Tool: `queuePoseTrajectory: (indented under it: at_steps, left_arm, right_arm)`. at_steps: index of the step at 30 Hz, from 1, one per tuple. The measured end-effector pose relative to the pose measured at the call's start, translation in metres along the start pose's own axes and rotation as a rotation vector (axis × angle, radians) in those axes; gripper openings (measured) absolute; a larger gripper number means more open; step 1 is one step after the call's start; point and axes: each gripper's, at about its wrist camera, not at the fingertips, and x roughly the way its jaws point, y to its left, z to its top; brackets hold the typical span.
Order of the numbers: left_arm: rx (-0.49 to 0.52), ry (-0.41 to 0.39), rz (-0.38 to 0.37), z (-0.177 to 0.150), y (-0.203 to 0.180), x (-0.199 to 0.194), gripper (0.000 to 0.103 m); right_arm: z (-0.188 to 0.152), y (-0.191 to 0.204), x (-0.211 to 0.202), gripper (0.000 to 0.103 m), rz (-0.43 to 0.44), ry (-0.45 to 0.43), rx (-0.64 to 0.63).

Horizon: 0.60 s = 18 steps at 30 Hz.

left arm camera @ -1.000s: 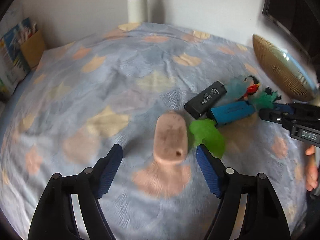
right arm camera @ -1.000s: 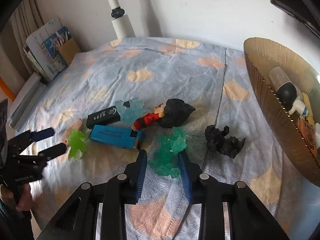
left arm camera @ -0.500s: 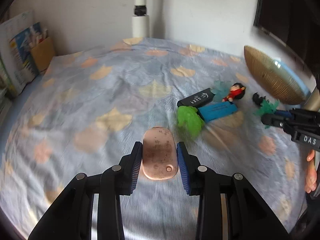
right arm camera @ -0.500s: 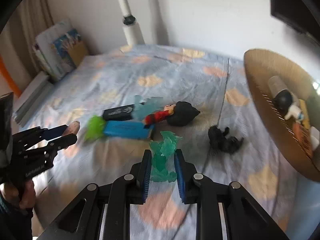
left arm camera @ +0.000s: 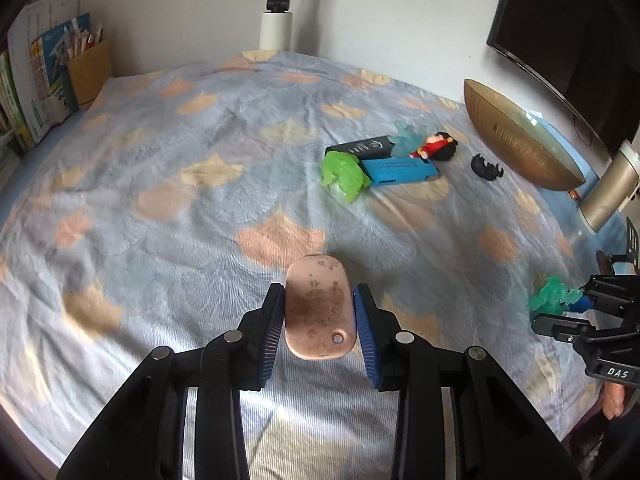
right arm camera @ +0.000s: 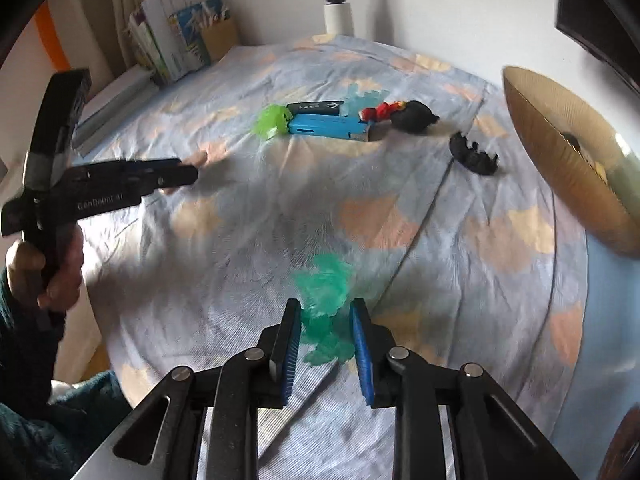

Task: Organize rigid objects
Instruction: 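Carry the eraser and green figure to the brown bowl and release both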

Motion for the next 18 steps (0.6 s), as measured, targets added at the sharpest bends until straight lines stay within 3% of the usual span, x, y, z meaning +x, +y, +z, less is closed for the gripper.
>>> queuePoseTrajectory:
  at_steps: [1, 3, 4, 14, 18]
  left_arm:
    - [0.005, -0.003, 0.0, -0.002, -0.001, -0.002, 0.032]
    - [0.008, -0.004, -0.003, -0.003, -0.002, -0.004, 0.032]
    - [0.008, -0.004, -0.004, -0.004, -0.002, -0.004, 0.032]
    - [0.026, 0.01, -0.015, -0.01, -0.012, 0.0, 0.032]
    - [0.029, 0.011, -0.019, -0.01, -0.015, 0.001, 0.032]
  right_arm:
    - [-0.003, -0.002, -0.002, 0.032, 0.001, -0.004, 0.019]
    - [-0.01, -0.006, -0.003, 0.052, 0.028, -0.02, 0.072]
    - [-0.014, -0.006, -0.005, 0.054, 0.04, -0.036, 0.085]
    - [-0.005, 0.001, -0.001, 0.054, -0.113, -0.063, 0.128]
    - [-0.002, 0.0, 0.0, 0.038, -0.15, -0.072, 0.111]
